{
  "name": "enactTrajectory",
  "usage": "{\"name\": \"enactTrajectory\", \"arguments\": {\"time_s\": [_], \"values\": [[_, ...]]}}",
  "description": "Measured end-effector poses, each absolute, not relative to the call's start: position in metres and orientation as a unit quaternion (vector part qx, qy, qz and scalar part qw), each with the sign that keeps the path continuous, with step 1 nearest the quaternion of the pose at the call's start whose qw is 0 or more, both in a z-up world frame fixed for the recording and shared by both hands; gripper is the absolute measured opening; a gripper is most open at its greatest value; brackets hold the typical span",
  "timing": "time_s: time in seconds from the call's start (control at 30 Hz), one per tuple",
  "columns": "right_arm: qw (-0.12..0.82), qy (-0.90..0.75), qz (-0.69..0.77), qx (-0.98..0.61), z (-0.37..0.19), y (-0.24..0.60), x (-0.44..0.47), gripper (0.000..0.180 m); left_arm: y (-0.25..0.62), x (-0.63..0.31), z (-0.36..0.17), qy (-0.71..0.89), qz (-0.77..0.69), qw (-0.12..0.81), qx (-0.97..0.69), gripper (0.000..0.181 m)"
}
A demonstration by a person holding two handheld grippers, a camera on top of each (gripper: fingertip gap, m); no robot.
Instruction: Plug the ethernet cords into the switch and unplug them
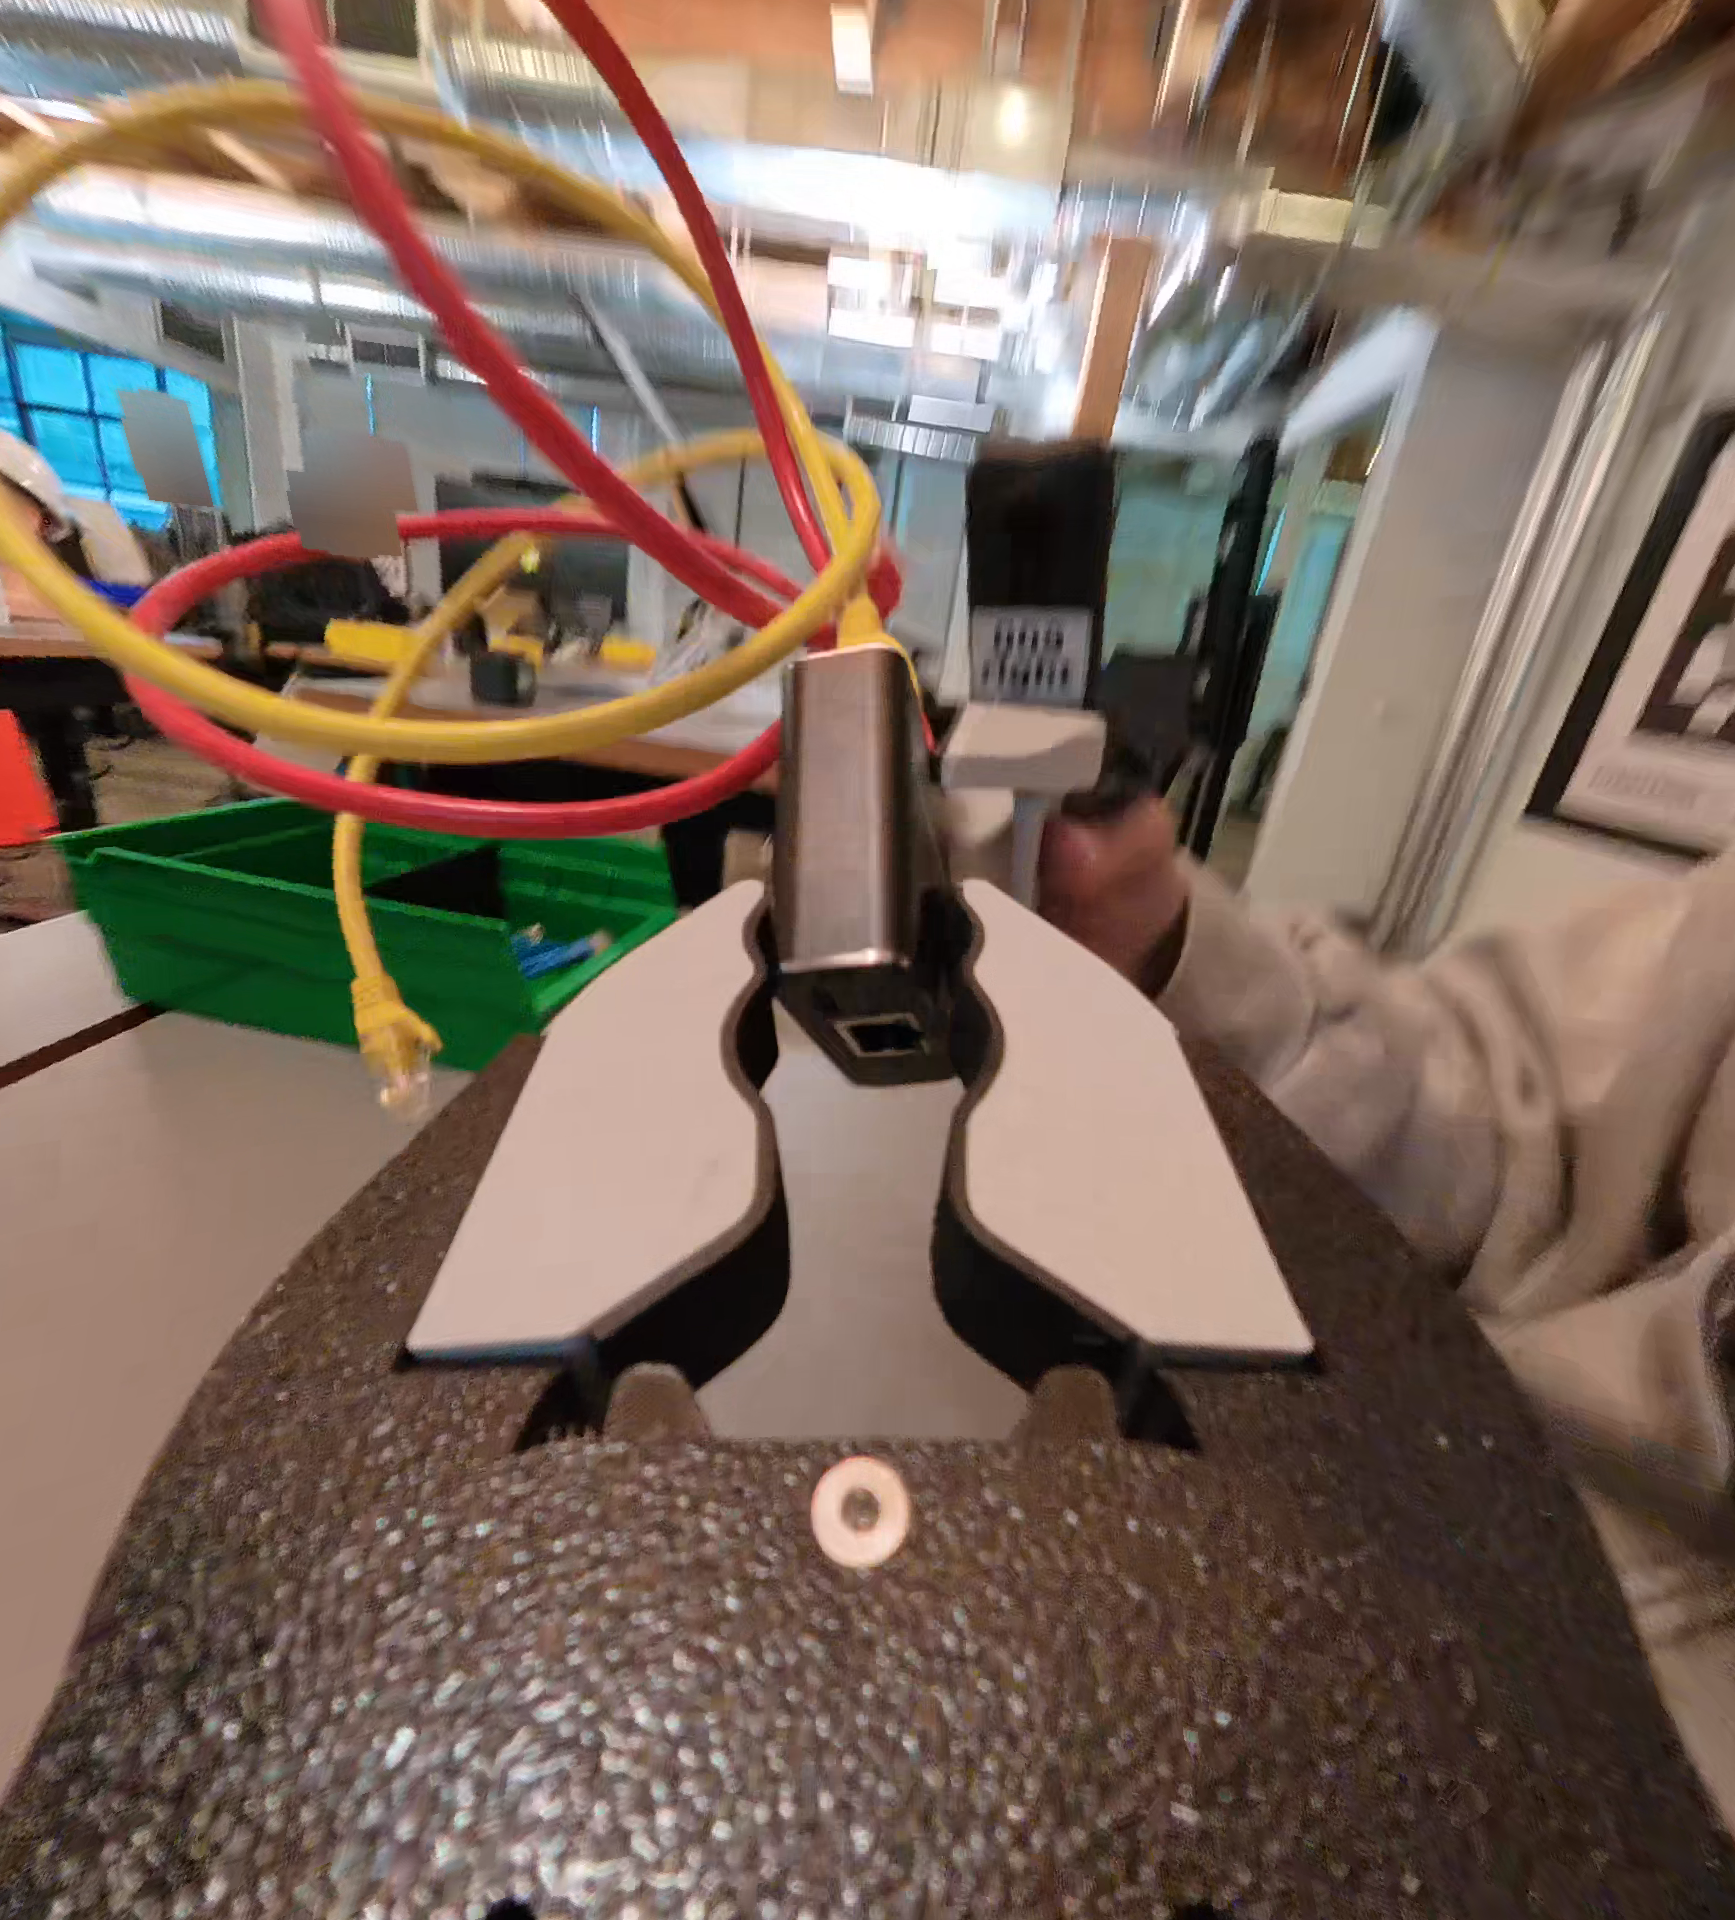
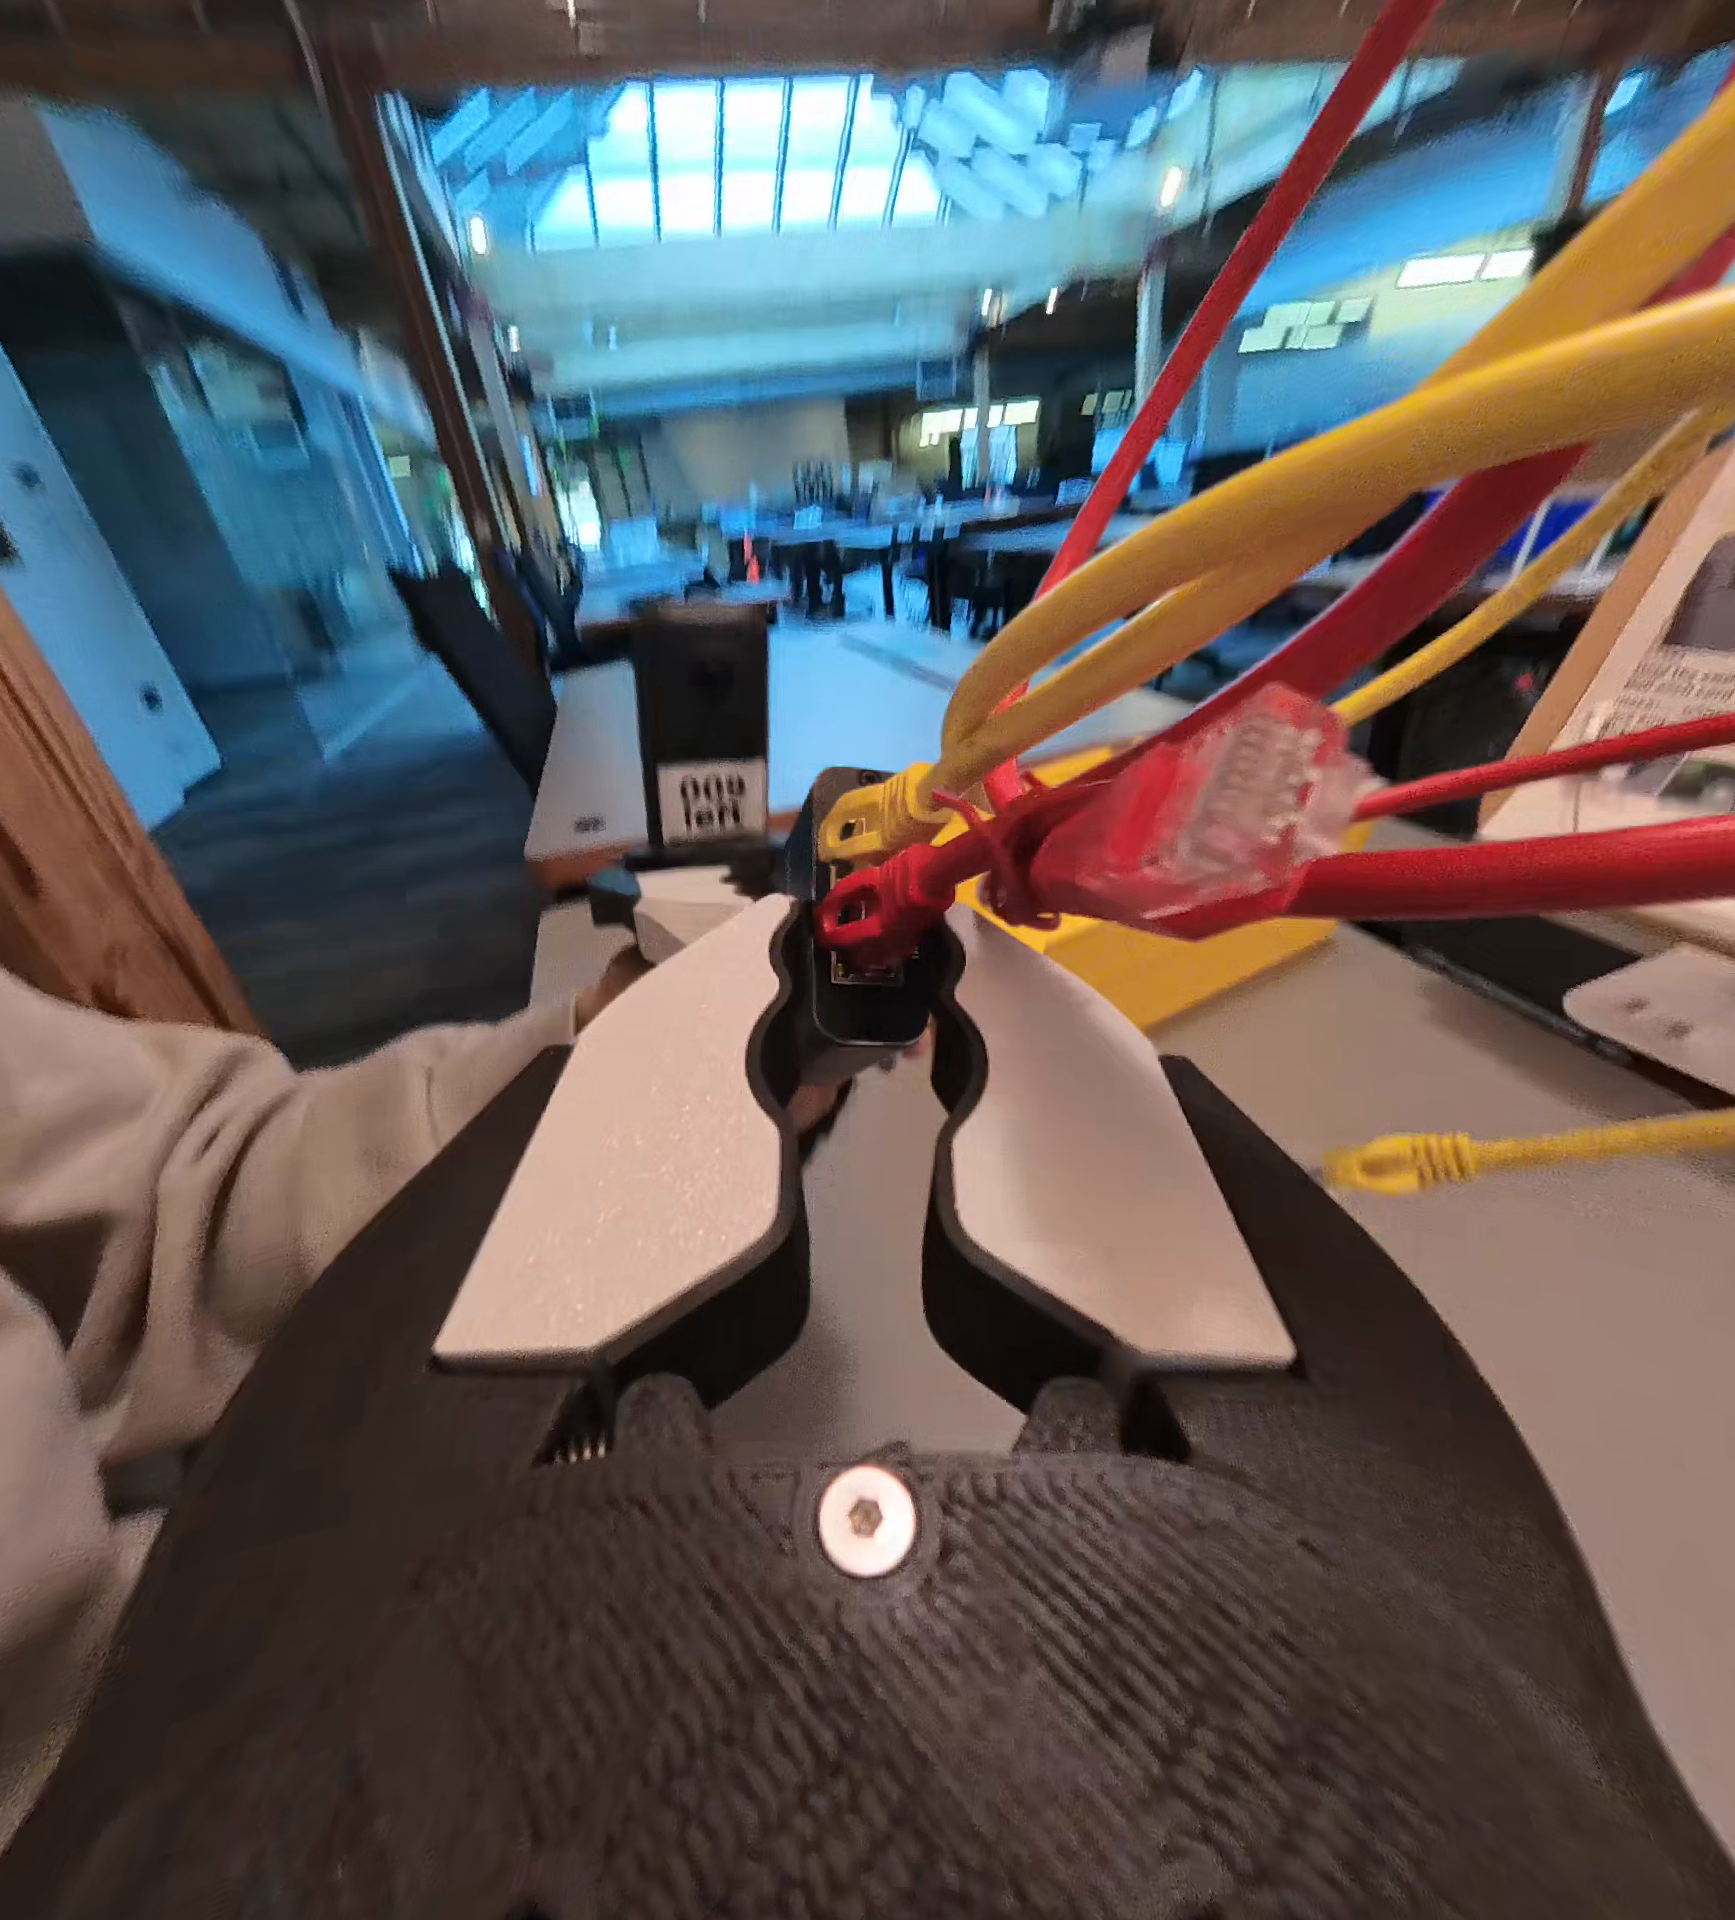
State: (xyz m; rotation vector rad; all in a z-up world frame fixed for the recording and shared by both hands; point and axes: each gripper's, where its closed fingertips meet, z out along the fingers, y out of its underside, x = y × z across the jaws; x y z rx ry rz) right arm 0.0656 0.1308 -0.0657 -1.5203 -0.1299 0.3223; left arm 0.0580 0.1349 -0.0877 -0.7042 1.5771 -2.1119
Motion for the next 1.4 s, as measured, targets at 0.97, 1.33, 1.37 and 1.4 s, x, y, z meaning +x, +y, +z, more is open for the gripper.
{"name": "enactTrajectory", "arguments": {"time_s": [0.97, 1.33, 1.37, 1.4], "values": [[0.663, 0.072, -0.036, -0.744, -0.106, 0.149, 0.076, 0.015, 0.132, 0.125, -0.159, 0.628, -0.453, 0.472, -0.422, 0.085], [0.669, 0.108, 0.001, -0.736, -0.109, 0.146, 0.083, 0.015, 0.141, 0.127, -0.168, 0.619, -0.442, 0.454, -0.465, 0.077], [0.664, 0.106, 0.0, -0.74, -0.111, 0.146, 0.083, 0.015, 0.141, 0.127, -0.17, 0.624, -0.432, 0.456, -0.464, 0.077], [0.661, 0.104, -0.004, -0.743, -0.112, 0.146, 0.083, 0.015, 0.141, 0.127, -0.172, 0.628, -0.426, 0.455, -0.465, 0.077]]}}
